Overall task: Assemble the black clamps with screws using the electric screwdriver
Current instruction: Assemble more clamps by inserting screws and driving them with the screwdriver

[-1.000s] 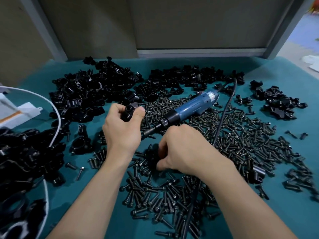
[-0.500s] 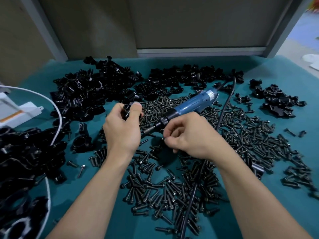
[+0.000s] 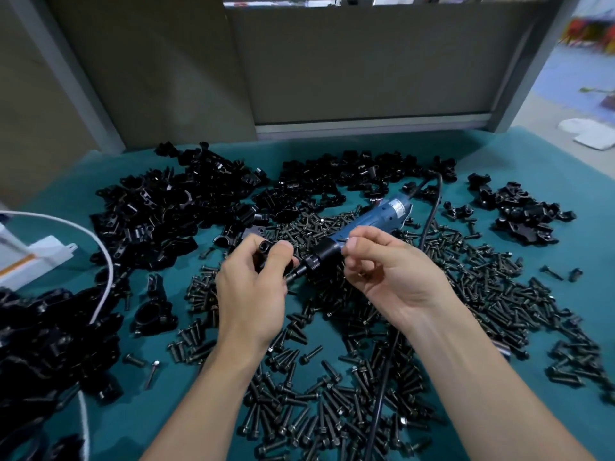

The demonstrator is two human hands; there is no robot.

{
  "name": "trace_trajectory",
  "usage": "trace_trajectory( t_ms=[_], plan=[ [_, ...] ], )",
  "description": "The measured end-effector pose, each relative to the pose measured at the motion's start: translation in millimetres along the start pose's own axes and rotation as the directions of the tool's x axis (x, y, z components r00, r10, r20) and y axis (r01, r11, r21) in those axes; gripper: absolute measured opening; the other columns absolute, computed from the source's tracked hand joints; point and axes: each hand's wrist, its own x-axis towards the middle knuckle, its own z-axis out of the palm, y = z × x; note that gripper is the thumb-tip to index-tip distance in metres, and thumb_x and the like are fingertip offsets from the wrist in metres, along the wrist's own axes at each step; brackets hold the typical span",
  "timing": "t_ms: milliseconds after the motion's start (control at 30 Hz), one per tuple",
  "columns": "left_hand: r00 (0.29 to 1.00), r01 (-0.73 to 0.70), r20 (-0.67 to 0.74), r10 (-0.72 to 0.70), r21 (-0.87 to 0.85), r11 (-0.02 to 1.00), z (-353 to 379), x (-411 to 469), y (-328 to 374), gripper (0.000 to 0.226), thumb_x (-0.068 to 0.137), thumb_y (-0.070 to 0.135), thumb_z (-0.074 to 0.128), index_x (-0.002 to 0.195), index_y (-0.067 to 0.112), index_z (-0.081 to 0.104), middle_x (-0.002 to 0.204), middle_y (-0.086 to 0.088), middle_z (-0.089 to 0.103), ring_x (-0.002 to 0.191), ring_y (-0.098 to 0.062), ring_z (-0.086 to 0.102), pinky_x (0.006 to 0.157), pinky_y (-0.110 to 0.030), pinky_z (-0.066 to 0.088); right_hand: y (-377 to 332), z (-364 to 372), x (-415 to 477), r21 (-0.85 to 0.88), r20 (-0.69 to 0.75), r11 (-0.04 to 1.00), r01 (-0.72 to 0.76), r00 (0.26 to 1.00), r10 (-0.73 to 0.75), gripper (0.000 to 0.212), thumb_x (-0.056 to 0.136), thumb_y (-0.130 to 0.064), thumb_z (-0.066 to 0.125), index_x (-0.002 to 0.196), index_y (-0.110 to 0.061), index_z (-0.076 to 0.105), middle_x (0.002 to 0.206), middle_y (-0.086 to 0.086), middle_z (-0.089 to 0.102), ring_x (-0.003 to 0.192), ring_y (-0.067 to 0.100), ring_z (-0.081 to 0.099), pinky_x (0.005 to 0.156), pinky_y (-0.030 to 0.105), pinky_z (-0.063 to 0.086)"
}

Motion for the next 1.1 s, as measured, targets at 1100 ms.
trace_trajectory(
  t_ms=[1100],
  plan=[
    [0.972,-0.043,0.215,0.096,-0.239,0.97,-5.3,1.2,5.9,0.046,0.089,0.045,0.044,0.069,0.004,0.04,0.054,0.002,0.036,0.043,-0.015,0.032,0.04,-0.024,0.026,4.5,9.7,-7.9,-0.647,0.349,0.52,0.558,0.823,-0.449,0.015,0.089,-0.008,0.079,0.082,-0.021,0.081,0.067,0.0,0.074,0.059,0.021,0.072,0.063,0.032,0.06]
  ],
)
